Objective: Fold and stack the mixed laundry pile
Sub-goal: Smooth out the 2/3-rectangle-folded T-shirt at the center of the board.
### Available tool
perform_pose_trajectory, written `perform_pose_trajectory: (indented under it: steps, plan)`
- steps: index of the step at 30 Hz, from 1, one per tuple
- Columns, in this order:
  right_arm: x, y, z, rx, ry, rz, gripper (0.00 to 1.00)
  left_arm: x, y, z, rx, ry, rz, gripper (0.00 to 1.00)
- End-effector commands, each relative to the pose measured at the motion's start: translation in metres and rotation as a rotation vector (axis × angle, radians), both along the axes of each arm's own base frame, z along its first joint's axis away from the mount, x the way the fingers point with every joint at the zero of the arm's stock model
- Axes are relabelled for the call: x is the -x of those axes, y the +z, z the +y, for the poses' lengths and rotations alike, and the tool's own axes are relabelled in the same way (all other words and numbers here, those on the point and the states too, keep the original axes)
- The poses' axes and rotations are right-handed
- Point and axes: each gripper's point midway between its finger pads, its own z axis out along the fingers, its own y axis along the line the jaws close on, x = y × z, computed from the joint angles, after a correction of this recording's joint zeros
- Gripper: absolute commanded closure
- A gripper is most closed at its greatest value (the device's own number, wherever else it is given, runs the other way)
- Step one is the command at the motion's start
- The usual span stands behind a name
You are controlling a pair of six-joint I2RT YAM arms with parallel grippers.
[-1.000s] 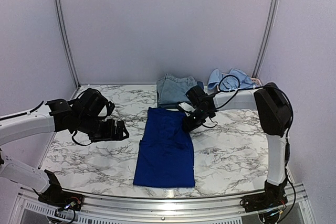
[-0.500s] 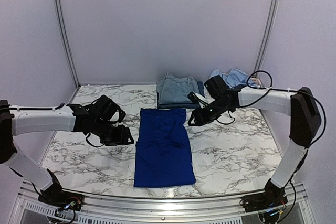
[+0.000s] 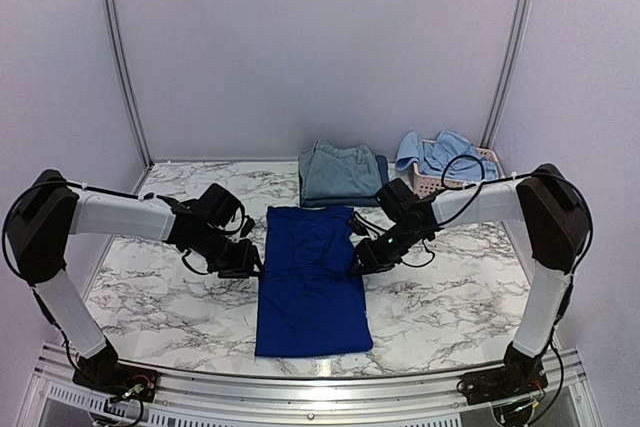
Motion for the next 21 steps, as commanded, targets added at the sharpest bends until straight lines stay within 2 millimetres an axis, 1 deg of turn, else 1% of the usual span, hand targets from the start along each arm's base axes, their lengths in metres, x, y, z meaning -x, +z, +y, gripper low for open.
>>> perform_pose_trajectory:
  steps: [1, 6, 8, 12, 16, 21]
  plan:
    - [-0.015, 0.017, 0.026, -0.062, 0.027, -0.057, 0.62, -0.010, 0.005, -0.008, 0.035, -0.024, -0.020, 0.54]
    - [-0.021, 0.016, 0.030, -0.043, 0.040, -0.072, 0.67, -0.013, 0.002, -0.010, 0.038, -0.027, -0.011, 0.57]
    - [-0.022, 0.015, 0.030, -0.035, 0.046, -0.075, 0.67, -0.015, 0.002, -0.011, 0.040, -0.027, -0.012, 0.57]
    - [-0.019, 0.007, 0.032, -0.031, 0.063, -0.051, 0.69, -0.019, 0.000, -0.013, 0.045, -0.030, -0.009, 0.57]
    - [-0.012, 0.002, 0.031, -0.032, 0.073, -0.024, 0.68, -0.020, -0.001, -0.017, 0.056, -0.041, -0.003, 0.57]
    - [-0.006, -0.006, 0.027, -0.019, 0.074, -0.004, 0.68, -0.021, -0.001, -0.022, 0.074, -0.064, 0.001, 0.66]
